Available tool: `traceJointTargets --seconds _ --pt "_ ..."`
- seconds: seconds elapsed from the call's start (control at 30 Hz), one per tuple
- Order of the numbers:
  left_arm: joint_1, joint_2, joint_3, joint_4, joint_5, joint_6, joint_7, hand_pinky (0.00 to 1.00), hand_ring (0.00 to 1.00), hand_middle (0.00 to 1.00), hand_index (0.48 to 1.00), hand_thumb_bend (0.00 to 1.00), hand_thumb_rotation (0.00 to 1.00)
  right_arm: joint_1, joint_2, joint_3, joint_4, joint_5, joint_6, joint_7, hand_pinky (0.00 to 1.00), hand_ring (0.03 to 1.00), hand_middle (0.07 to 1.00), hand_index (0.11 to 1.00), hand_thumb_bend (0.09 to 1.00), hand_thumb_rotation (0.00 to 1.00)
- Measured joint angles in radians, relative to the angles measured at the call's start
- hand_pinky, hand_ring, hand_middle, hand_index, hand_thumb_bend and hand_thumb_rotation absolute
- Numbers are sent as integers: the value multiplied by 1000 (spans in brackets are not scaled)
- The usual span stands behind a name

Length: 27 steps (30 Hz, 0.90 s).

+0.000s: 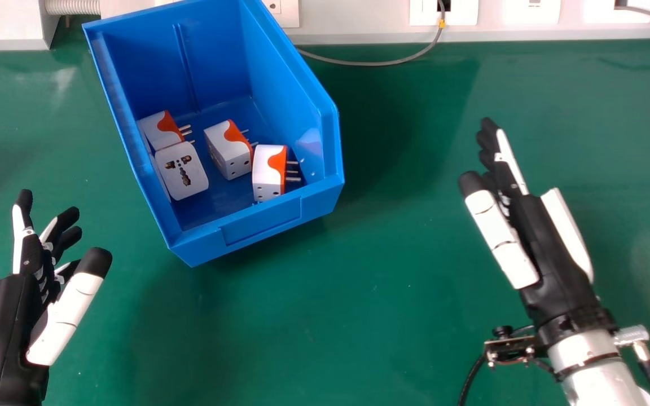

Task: Pick all objects and put in blue box

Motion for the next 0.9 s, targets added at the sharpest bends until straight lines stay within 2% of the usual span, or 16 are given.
traceJointTargets --seconds 0.13,0.2,0.33,0.43,0.53,0.7,0.87,0.9 --pt "-15 7 -6 13 3 2 -14 817 916 942 956 907 834 16 -3 -15 -42 6 40 16 1000 1000 1000 1000 229 1000" --pt "-23 11 -10 27 3 1 -17 817 916 941 955 901 832 21 -4 -24 -56 11 58 24 1000 1000 1000 1000 234 1000" --pt "-23 20 -13 35 0 2 -33 816 915 941 954 899 826 25 -3 -28 -61 24 86 35 1000 1000 1000 1000 237 1000" --pt "-21 23 -13 35 -9 2 -43 819 917 942 956 902 816 26 0 -27 -73 27 100 40 1000 1000 1000 1000 239 1000" --pt "-21 28 -12 35 -15 3 -47 822 919 945 957 909 815 27 0 -28 -101 27 98 42 1000 1000 1000 1000 241 1000" --pt "-22 34 -12 58 -14 2 -51 826 922 946 959 910 817 28 0 -28 -102 24 80 39 1000 1000 1000 1000 234 1000" --pt "-20 34 -12 63 4 -6 -42 827 922 946 959 883 814 39 1 -28 -102 24 80 36 1000 1000 1000 1000 228 1000" --pt "-17 34 -12 63 4 -10 -42 826 922 946 959 883 814 43 1 -28 -102 24 80 36 1000 1000 1000 1000 228 1000"
